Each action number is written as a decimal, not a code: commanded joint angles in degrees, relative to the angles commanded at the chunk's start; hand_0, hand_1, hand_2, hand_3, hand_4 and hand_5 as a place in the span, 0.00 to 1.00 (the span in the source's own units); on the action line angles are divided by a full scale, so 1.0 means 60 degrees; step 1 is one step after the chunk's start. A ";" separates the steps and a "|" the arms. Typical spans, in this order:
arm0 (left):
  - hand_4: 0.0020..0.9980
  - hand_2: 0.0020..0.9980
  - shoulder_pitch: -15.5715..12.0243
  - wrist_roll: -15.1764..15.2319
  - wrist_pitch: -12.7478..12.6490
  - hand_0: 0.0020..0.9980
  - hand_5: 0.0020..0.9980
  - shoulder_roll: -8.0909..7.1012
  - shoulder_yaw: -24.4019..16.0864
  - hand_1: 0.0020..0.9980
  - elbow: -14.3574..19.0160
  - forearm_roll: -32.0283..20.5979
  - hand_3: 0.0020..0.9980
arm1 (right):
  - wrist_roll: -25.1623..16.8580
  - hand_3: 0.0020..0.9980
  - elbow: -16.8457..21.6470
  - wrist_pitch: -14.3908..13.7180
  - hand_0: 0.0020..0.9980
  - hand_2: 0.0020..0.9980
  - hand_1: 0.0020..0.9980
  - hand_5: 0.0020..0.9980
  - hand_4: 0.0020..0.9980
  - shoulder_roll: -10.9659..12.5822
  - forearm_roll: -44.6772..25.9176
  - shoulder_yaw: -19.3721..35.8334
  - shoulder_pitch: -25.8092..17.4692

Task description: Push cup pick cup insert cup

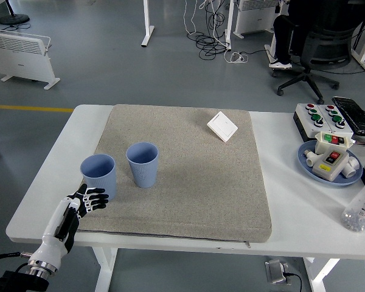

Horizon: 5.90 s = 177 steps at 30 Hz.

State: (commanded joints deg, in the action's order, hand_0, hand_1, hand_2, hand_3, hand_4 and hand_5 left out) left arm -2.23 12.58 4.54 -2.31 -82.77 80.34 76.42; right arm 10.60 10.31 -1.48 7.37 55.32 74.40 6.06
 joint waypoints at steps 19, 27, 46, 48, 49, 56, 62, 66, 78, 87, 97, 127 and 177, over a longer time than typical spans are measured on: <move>0.62 0.62 0.0782 -0.0069 0.0039 0.72 1.00 0.0140 -0.0077 0.67 -0.0768 0.2915 0.60 | -0.0002 0.56 0.0000 -0.0003 0.76 0.65 0.63 0.46 0.08 0.0003 -0.0018 0.0003 0.0053; 0.62 0.62 0.0922 -0.0187 0.0146 0.72 1.00 0.0146 -0.0242 0.66 -0.1053 0.3255 0.60 | 0.0004 0.56 0.0000 -0.0001 0.76 0.65 0.63 0.47 0.08 0.0000 0.0012 0.0007 0.0062; 0.62 0.63 0.1351 -0.0136 0.0174 0.74 1.00 0.0028 -0.0338 0.68 -0.1788 0.3526 0.60 | -0.0001 0.56 0.0000 -0.0006 0.76 0.65 0.63 0.47 0.08 -0.0023 -0.0017 -0.0013 0.0050; 0.62 0.63 0.1403 -0.0110 0.0152 0.74 1.00 0.0010 -0.0318 0.68 -0.1850 0.3555 0.60 | -0.0003 0.56 0.0000 -0.0007 0.76 0.65 0.63 0.47 0.08 -0.0025 -0.0028 -0.0017 0.0041; 0.62 0.63 0.1441 -0.0101 0.0148 0.75 1.00 -0.0015 -0.0286 0.68 -0.1892 0.3588 0.60 | -0.0003 0.56 0.0000 -0.0006 0.76 0.65 0.63 0.47 0.08 -0.0028 -0.0029 -0.0017 0.0034; 0.62 0.63 0.1794 -0.0042 0.0166 0.75 1.00 -0.0092 -0.0260 0.68 -0.2230 0.3809 0.60 | -0.0005 0.56 0.0000 -0.0004 0.76 0.65 0.63 0.47 0.08 -0.0041 -0.0021 -0.0014 0.0003; 0.61 0.63 0.2048 0.0084 0.0123 0.75 1.00 -0.0194 -0.0196 0.68 -0.2505 0.3844 0.60 | 0.0002 0.56 0.0000 -0.0010 0.76 0.65 0.63 0.47 0.08 -0.0056 -0.0017 -0.0005 -0.0021; 0.61 0.63 0.2159 0.0092 0.0131 0.75 1.00 -0.0257 -0.0117 0.68 -0.2681 0.3898 0.60 | 0.0014 0.56 0.0000 -0.0014 0.76 0.65 0.63 0.47 0.08 -0.0062 0.0002 -0.0011 -0.0041; 0.60 0.63 0.2837 0.0086 0.0140 0.76 1.00 -0.0310 0.0139 0.68 -0.3384 0.3950 0.60 | 0.0036 0.56 0.0000 -0.0017 0.76 0.65 0.63 0.47 0.08 -0.0071 -0.0017 -0.0075 -0.0079; 0.60 0.65 0.3274 0.0259 0.0082 0.77 1.00 -0.0441 0.0298 0.69 -0.3873 0.3848 0.61 | 0.0029 0.56 0.0000 -0.0016 0.76 0.65 0.63 0.47 0.08 -0.0072 -0.0059 -0.0113 -0.0016; 0.59 0.66 0.3893 0.0449 -0.0023 0.78 1.00 -0.0690 0.0601 0.69 -0.4647 0.3773 0.61 | 0.0032 0.56 0.0000 -0.0016 0.76 0.65 0.63 0.47 0.08 -0.0076 -0.0050 -0.0119 0.0011; 0.59 0.71 0.5018 0.0642 -0.0151 0.81 1.00 -0.0646 0.0380 0.73 -0.6390 0.4166 0.62 | 0.0066 0.56 0.0000 -0.0017 0.76 0.65 0.63 0.46 0.08 -0.0105 -0.0021 -0.0154 -0.0007; 0.58 0.74 0.6690 0.1738 -0.0543 0.85 1.00 -0.0367 0.0758 0.77 -0.9081 0.3567 0.63 | 0.0072 0.56 0.0000 0.0014 0.76 0.65 0.63 0.47 0.08 -0.0136 -0.0082 -0.0422 -0.0051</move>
State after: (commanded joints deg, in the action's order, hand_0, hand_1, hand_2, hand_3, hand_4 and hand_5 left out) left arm 37.91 23.01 1.29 -4.51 -78.22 25.86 97.82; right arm 11.03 10.31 -1.40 6.55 54.82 71.87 5.75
